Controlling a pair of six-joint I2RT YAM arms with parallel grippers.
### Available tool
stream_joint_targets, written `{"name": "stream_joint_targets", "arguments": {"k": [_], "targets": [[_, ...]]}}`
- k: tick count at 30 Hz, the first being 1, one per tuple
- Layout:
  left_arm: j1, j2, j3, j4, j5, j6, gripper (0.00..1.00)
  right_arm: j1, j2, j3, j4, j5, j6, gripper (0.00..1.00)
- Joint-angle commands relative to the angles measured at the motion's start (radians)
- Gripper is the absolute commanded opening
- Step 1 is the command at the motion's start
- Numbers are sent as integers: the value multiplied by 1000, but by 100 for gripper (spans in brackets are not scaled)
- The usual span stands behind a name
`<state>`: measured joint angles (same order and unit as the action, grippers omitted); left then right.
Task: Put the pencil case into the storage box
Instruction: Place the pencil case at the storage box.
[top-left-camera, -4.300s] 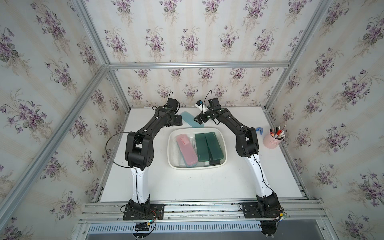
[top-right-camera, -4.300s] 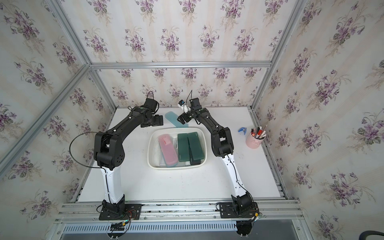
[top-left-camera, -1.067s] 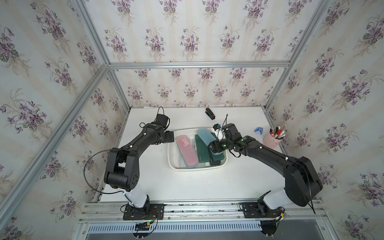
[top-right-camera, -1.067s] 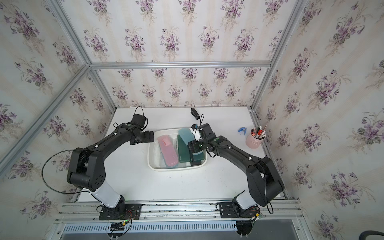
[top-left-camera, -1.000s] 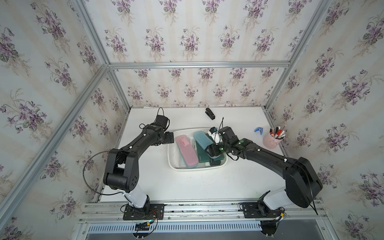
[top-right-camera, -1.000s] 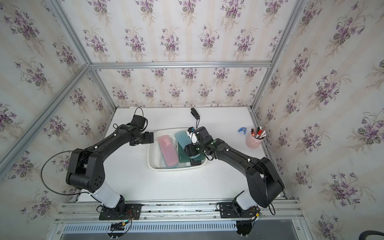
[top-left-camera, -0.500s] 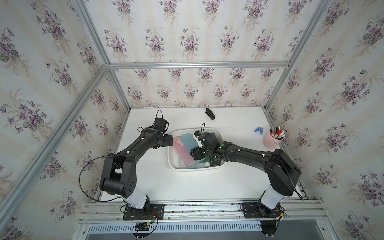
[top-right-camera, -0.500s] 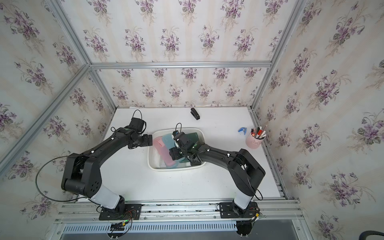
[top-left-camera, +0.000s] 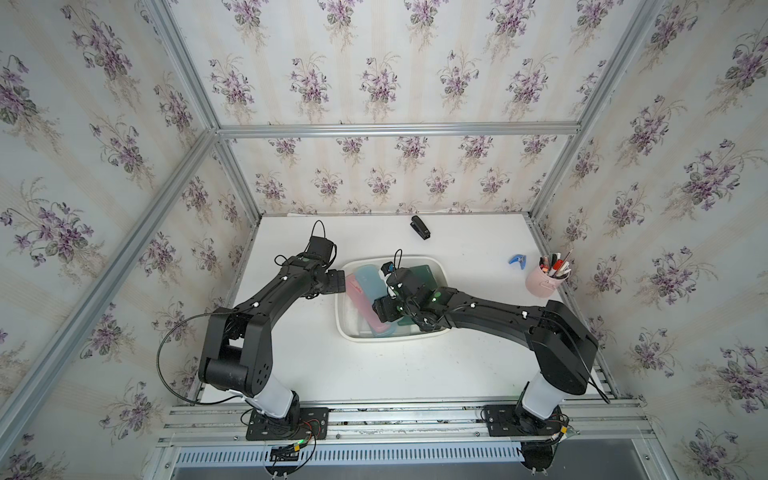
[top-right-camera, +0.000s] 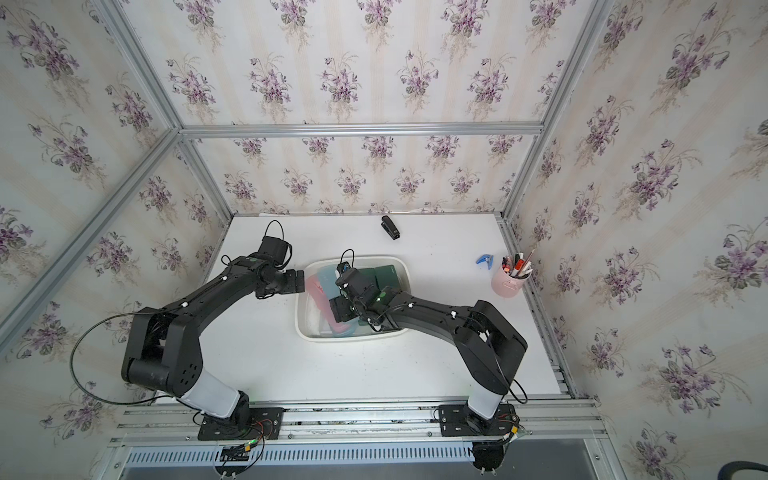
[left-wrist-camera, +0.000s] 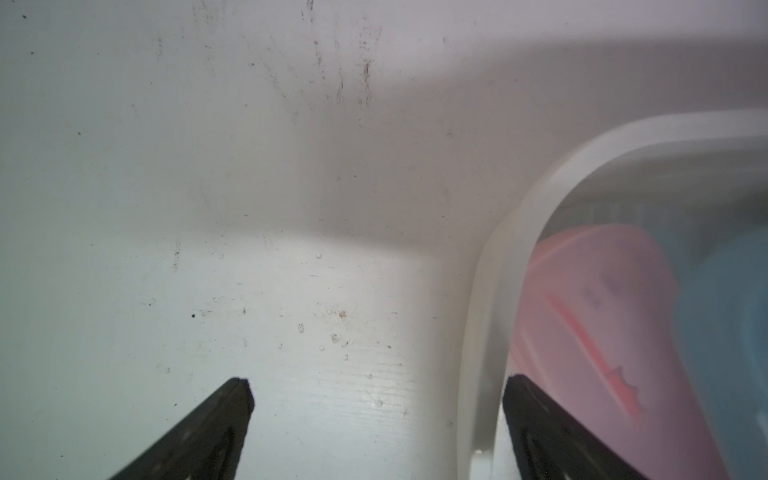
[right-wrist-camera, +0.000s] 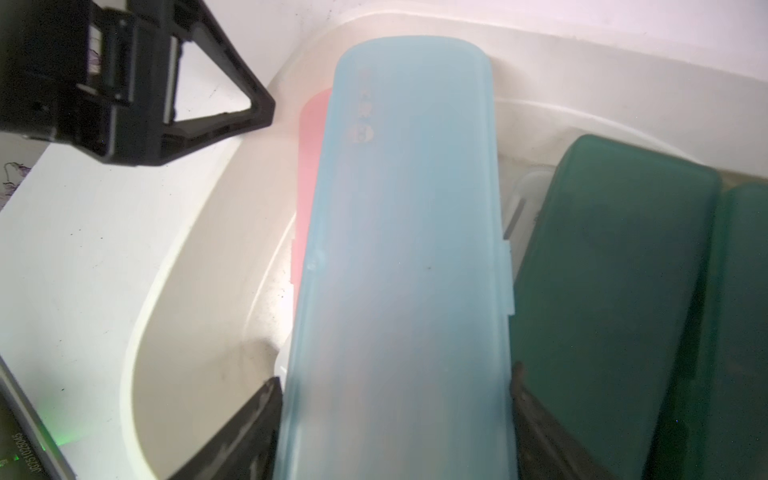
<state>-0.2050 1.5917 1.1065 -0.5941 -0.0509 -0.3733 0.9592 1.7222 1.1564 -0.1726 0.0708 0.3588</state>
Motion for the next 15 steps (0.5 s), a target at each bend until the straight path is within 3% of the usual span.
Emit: {"name": "stream_joint_targets", "arguments": {"k": [1,9,15], "targets": [[1,-10,-6,11,-12,10,99,10,18,10,20,22,-9,69],[-17,-60,-30,4,-3,-4,99,2,-1,-15,-33,130,-19,69],[-117,-115,-55,-26,-17,-18,99,-55,-115,-144,-25,163,-3,69]]}}
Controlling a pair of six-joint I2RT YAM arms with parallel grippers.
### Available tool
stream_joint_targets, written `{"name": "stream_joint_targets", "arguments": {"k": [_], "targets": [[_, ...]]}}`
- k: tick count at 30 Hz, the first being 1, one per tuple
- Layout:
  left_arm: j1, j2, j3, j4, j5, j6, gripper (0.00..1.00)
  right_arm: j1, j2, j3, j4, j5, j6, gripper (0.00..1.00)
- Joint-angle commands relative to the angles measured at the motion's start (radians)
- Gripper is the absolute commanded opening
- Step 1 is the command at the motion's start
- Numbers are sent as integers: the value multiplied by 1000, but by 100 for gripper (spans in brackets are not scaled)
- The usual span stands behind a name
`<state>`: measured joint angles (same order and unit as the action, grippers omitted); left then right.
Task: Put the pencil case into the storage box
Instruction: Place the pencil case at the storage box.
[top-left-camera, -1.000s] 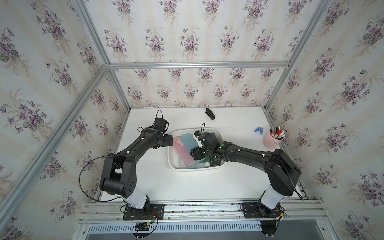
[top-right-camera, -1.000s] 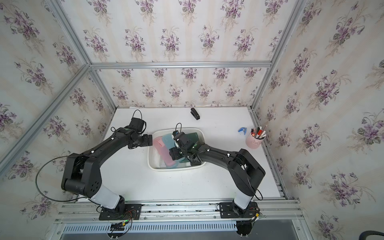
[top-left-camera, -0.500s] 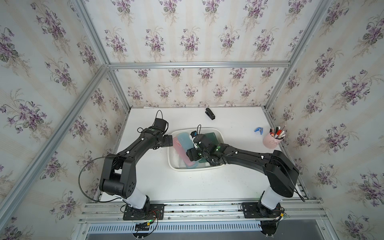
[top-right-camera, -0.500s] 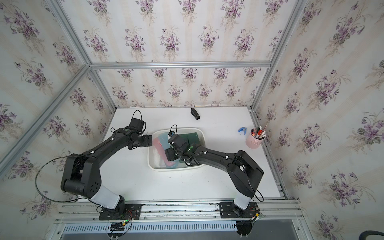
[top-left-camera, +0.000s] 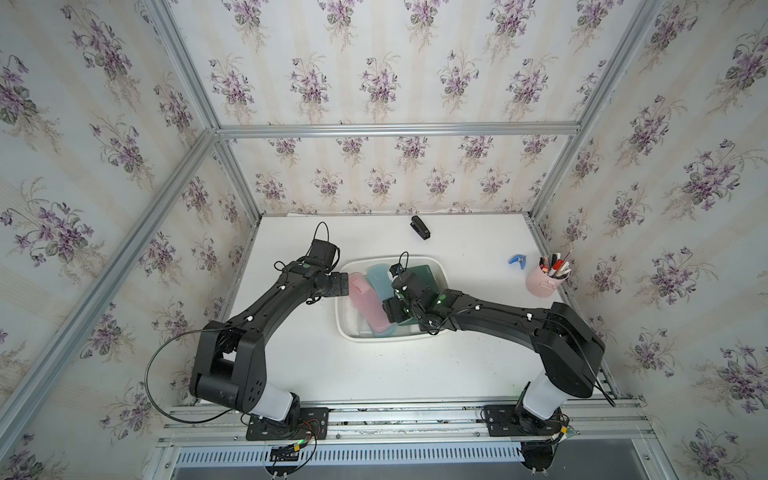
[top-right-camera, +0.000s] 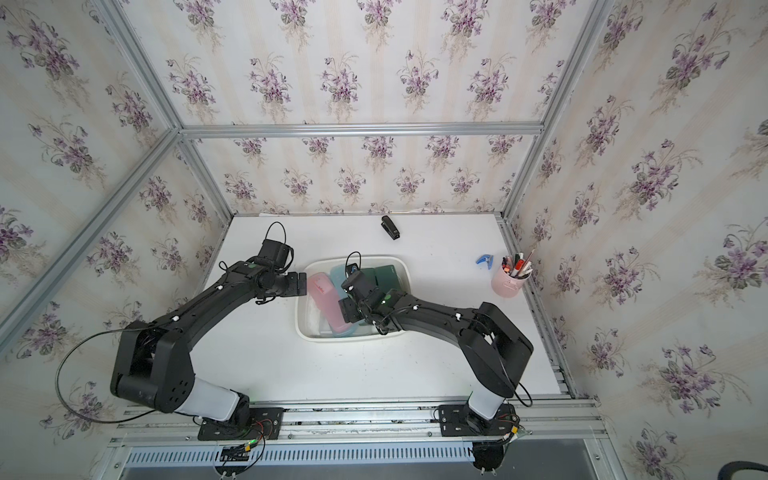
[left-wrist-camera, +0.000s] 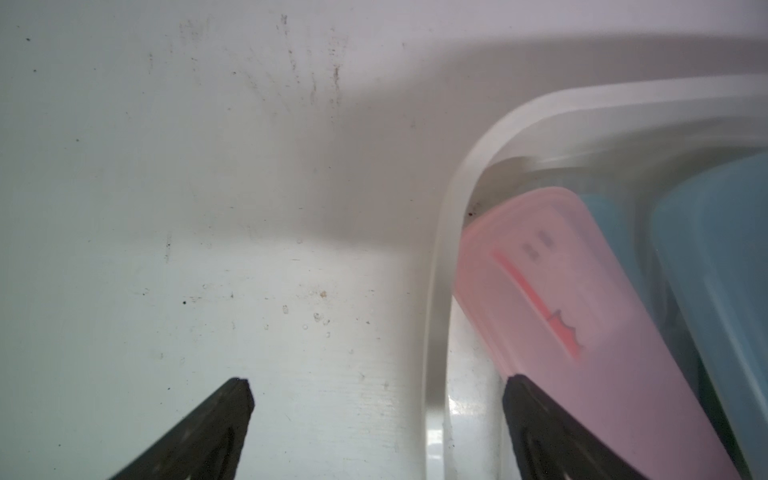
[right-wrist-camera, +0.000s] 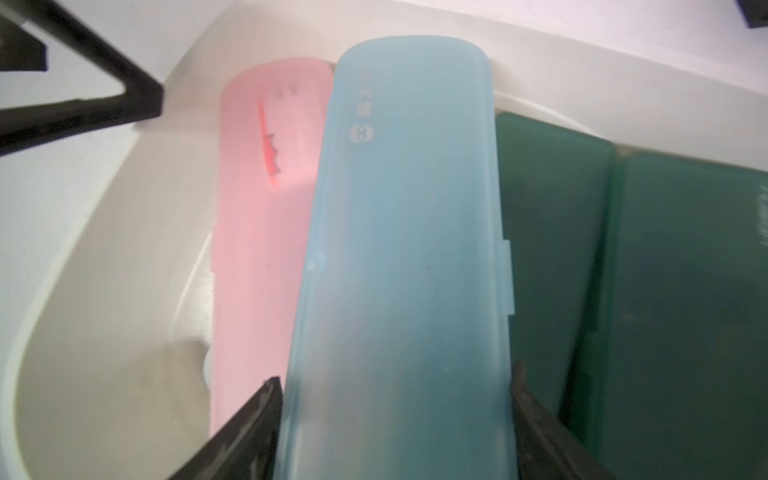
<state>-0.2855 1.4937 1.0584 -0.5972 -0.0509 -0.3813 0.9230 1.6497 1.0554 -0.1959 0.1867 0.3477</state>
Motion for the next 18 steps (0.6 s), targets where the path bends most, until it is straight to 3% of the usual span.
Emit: {"name": "stream_joint_targets", "arguments": {"k": [1,9,18], "targets": [[-53,-23,-10,-28,-24,-10,99,-30,-62,-65,-2,51,8,69],[-125,-61,-54,-100,-72,1,99,-139,-188,-216,21,40,-17,69],[-184,-12,-44,-159,-118,9,99,-182,-165,-224,53,19,-52,72]]}}
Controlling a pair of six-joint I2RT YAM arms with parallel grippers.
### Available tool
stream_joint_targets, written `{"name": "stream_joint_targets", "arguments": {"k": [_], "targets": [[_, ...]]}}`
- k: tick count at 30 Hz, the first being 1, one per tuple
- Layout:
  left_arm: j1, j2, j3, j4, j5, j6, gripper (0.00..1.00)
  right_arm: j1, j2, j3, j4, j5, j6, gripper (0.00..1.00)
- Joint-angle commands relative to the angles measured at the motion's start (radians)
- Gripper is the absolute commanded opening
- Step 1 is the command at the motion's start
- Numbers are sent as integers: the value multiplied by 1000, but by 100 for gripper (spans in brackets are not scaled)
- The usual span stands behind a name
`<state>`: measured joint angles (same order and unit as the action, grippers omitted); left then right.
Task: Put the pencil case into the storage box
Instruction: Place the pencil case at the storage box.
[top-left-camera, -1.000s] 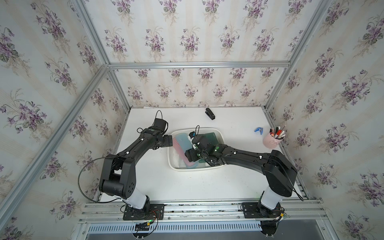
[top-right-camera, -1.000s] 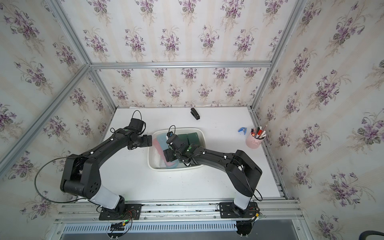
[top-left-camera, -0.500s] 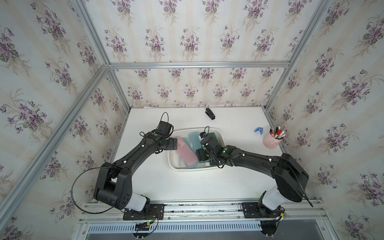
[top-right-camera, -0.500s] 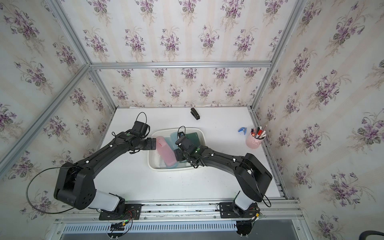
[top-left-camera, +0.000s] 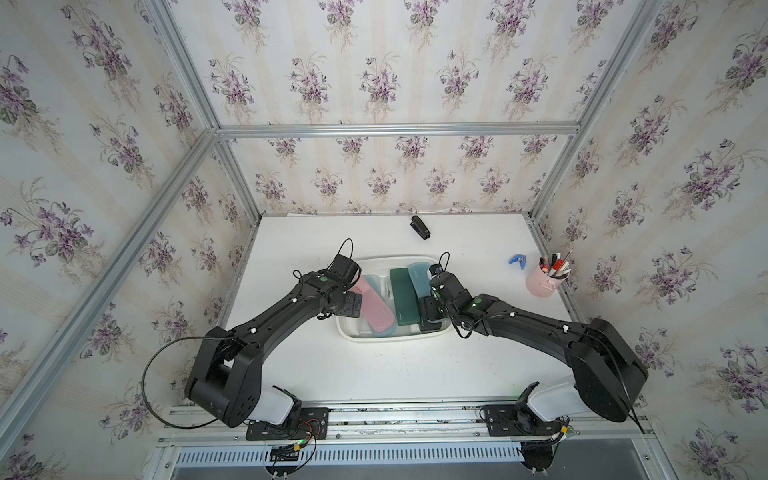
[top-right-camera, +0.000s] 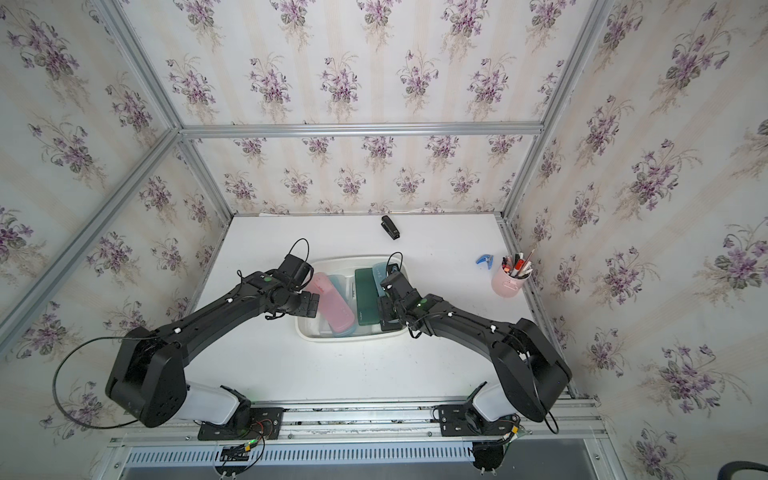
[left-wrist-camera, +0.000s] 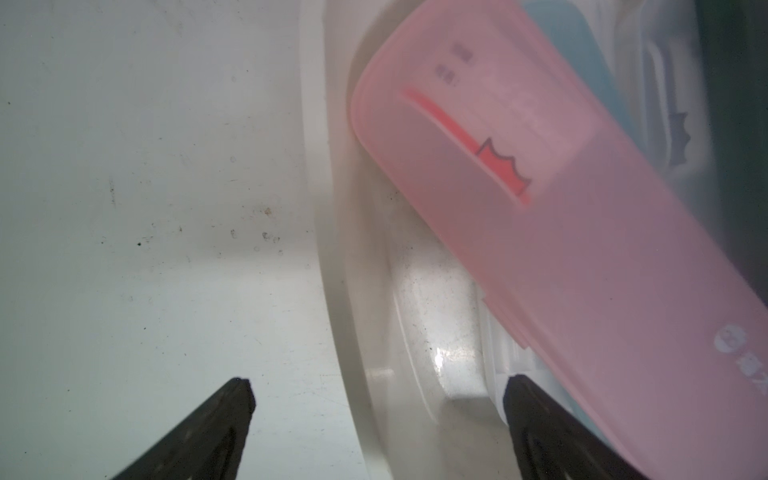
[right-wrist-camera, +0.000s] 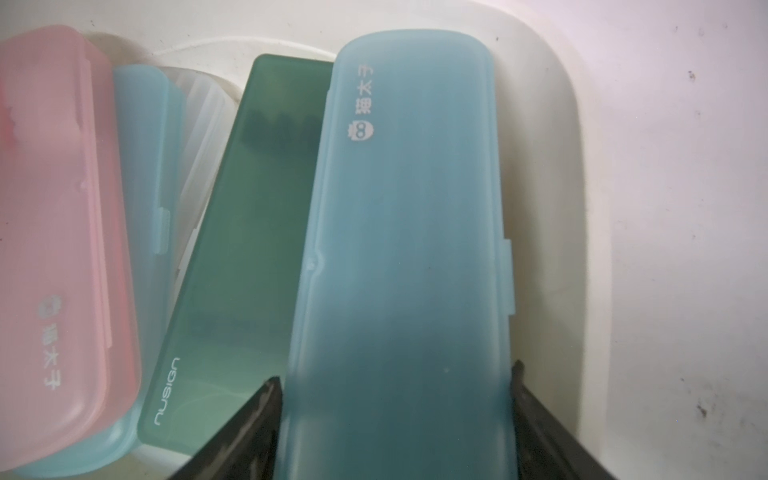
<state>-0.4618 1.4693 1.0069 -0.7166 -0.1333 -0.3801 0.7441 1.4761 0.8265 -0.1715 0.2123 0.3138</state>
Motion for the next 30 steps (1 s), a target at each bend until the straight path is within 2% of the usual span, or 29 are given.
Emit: {"name": "stream_joint_targets", "arguments": {"k": [1,8,18,30], "targets": [[-10,17,6,-42,-41,5,99,-3,10,5,34,-9,-19,72],[-24,63,10,-24,-85,-15,99,-8,13,7,49,-17,-25,79],[-24,194,106,2,-171,4,99,-9,-46,-18,33,-4,-22,92],[-24,276,202,8,-187,27,99,-8,-79,-40,27,4,-18,95]]}}
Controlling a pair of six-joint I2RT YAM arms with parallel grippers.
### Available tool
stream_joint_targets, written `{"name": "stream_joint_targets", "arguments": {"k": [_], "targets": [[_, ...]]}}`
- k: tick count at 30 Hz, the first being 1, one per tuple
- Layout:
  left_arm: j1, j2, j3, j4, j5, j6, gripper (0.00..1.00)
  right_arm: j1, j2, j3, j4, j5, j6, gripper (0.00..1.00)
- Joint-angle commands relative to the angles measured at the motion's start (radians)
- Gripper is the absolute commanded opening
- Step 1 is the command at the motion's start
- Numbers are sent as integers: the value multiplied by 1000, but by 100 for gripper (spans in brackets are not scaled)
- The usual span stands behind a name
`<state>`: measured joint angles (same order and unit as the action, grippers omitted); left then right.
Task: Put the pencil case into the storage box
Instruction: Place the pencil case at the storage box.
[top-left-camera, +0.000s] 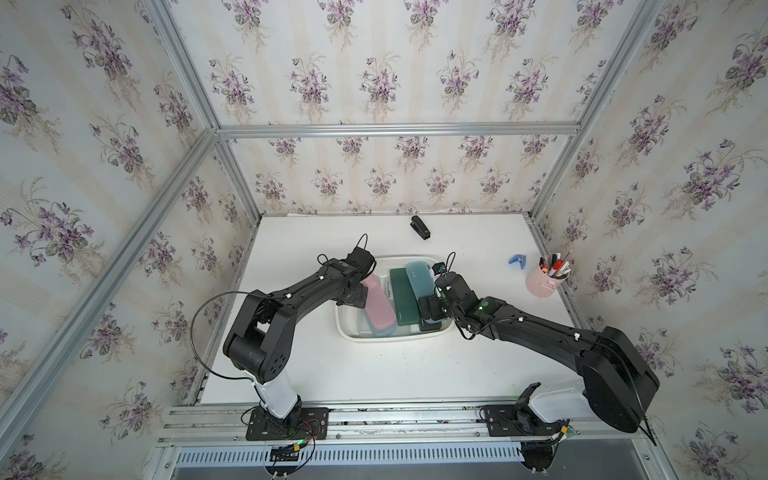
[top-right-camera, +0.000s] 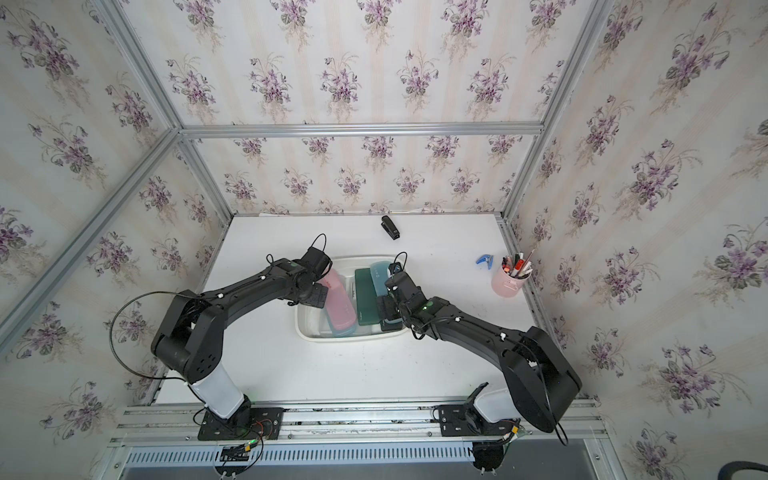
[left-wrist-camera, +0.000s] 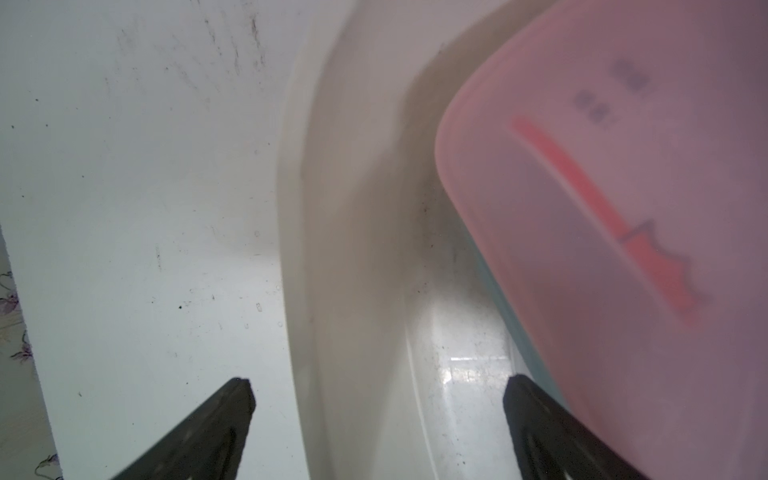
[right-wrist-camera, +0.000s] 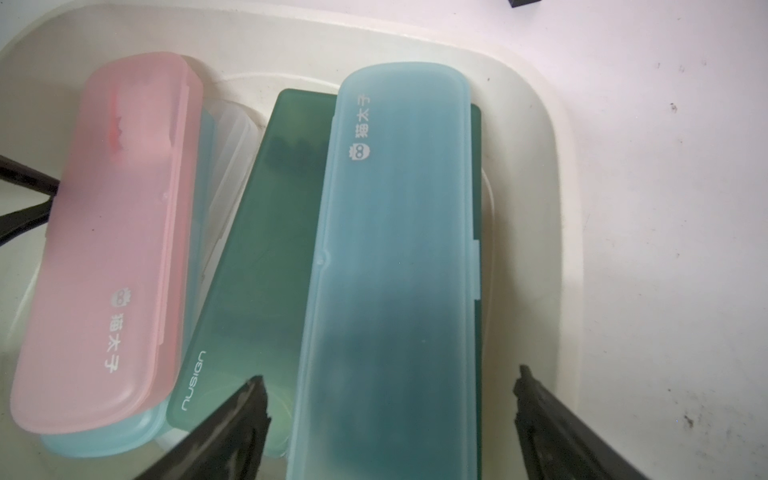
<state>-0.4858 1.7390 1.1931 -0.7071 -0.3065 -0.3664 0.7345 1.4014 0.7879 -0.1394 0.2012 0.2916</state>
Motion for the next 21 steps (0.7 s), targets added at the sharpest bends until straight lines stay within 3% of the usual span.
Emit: {"name": "stream_joint_targets", "arguments": {"k": [1,12,18,21], "targets": [[1,8,19,-2,-18,16,99,0,-2,-2,-5,15,4,95],[0,11,19,-14,-31,16,99,-1,3,-7,13,19,6,100],[3,-119,28,-109,-111,-4,99,-33,-90,-17,-4,58,15,100],[13,-213,26,-134,-98,-8,99,-92,-163,-35,-16,36,29,99]]}}
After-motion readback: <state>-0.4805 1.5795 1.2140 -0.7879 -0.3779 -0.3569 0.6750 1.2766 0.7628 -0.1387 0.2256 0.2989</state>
